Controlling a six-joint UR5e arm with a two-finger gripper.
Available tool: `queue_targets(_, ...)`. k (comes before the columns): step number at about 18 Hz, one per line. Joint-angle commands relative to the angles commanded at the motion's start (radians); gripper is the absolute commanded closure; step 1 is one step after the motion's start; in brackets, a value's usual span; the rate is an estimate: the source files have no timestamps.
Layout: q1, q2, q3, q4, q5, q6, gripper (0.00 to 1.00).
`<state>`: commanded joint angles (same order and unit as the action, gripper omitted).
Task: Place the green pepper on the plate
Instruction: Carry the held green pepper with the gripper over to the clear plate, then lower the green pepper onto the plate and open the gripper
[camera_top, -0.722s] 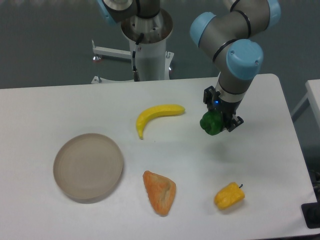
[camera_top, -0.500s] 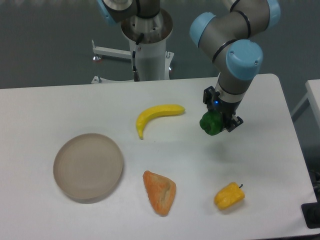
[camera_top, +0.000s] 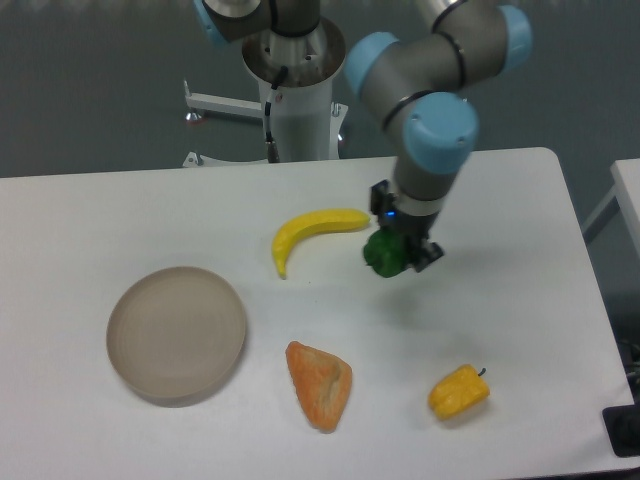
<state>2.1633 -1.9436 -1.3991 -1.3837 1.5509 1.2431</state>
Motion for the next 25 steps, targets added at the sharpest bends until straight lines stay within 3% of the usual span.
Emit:
queue_targets(4, -0.140, -0.003, -0.020, 0.109, -0.015, -0.114, 0.81)
queue_targets(9, -0.246, -0.046, 0.002, 0.118, -0.116, -0.221, 0.81)
queue_targets(15, -0.316, -0.132, 0.002, 0.133, -0.140, -0.231, 0.80)
queue_targets(21, -0.346, -0.210, -0.001, 0.287, -0.137, -0.260, 0.73)
queue_targets(22, -0.346, -0.210, -0.006, 0.296, -0.130, -0.254, 0.66)
queue_targets(23, -0.346, -0.204, -0.011, 0.296, -0.129, -0.254, 0.37)
queue_targets(24, -0.347, -0.193, -0.011, 0.295, -0.121, -0.257, 0.00)
queue_targets(25, -0.347, -0.186, -0.012, 0.295, -0.111, -0.258, 0.00)
